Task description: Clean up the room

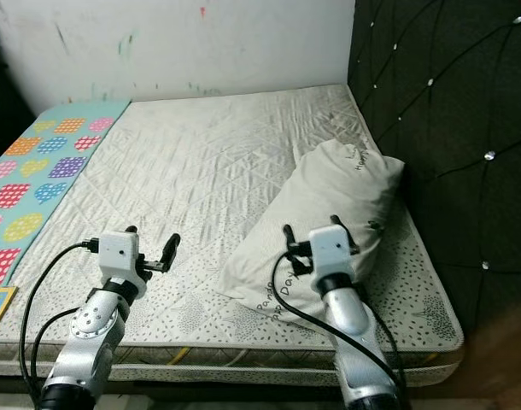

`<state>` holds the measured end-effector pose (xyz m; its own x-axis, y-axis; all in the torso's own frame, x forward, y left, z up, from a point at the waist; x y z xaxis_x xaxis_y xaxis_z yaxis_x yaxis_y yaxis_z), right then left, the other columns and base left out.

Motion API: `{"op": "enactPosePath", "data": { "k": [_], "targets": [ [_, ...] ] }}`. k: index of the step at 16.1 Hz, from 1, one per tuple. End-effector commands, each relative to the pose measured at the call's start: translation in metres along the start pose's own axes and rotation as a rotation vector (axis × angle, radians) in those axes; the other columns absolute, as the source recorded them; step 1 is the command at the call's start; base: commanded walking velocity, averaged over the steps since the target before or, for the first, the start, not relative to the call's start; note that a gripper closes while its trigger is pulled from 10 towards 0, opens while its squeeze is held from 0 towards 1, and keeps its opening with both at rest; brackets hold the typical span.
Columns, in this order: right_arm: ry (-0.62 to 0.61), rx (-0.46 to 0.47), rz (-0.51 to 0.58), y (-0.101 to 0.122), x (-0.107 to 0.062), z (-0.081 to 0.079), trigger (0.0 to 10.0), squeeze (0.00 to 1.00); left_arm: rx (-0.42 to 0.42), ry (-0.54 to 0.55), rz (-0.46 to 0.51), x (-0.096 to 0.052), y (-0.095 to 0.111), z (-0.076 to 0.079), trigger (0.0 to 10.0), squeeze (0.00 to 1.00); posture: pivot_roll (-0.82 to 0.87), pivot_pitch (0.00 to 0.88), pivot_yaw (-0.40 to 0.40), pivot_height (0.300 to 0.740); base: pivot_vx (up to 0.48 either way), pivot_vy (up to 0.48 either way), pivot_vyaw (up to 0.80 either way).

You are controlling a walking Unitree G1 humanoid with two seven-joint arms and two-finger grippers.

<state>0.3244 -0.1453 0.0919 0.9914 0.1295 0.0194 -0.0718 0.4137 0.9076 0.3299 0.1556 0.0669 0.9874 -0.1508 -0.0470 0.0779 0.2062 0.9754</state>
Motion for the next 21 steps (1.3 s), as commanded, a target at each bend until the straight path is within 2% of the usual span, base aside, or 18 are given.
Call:
{"op": "enactPosePath", "data": {
  "k": [1,3,7,9,12,17,21],
  "targets": [
    [-0.005,0.006,0.004,0.003,-0.002,0.002,10.0,0.00,0.017,0.036,0.006,-0.003,0.001,-0.010,10.0,0.00,-0.29,0.000,0.121,0.740,0.000,0.000,0.00],
    [0.032,0.016,-0.008,0.000,0.000,-0.004,10.0,0.00,0.019,0.079,0.021,-0.012,0.003,-0.021,10.0,0.00,-0.24,0.000,0.089,0.740,0.000,0.000,0.00],
    [0.149,0.044,0.051,0.023,0.021,-0.034,10.0,0.00,0.044,0.185,0.044,-0.035,0.005,-0.049,10.0,0.00,-0.12,0.000,0.007,0.740,0.000,0.000,0.00],
    [0.180,0.048,0.063,0.028,0.027,-0.040,10.0,0.00,0.044,0.222,0.058,-0.042,0.008,-0.055,10.0,0.00,-0.10,0.000,-0.005,0.740,0.000,0.000,0.00],
    [0.189,0.048,0.061,0.028,0.034,-0.039,10.0,0.00,0.055,0.261,0.062,-0.054,0.009,-0.064,10.0,0.00,-0.07,0.000,-0.021,0.740,0.000,0.000,0.00],
    [0.156,0.041,0.056,0.025,0.035,-0.031,10.0,0.00,0.048,0.291,0.066,-0.060,0.010,-0.066,10.0,0.00,-0.07,0.000,-0.034,0.740,0.000,0.000,0.00],
    [0.122,0.031,0.045,0.022,0.033,-0.024,10.0,0.00,0.039,0.288,0.050,-0.059,0.005,-0.064,10.0,0.00,-0.09,0.000,-0.030,0.740,0.000,0.000,0.00]
  ]
}}
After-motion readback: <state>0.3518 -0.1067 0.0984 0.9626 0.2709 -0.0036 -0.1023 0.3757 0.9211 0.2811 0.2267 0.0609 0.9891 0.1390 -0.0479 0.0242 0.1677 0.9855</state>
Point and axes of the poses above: a point about 5 cm out from each wrist's last joint towards the gripper, its own x axis pointing out of the wrist towards the gripper, its own y axis along the axis of the wrist's last joint, z = x × y, the point moved 4 cm from there along x, pointing out of the wrist towards the gripper, and after that the axes turned 14 degrees about -x, right-handed, at the moved point
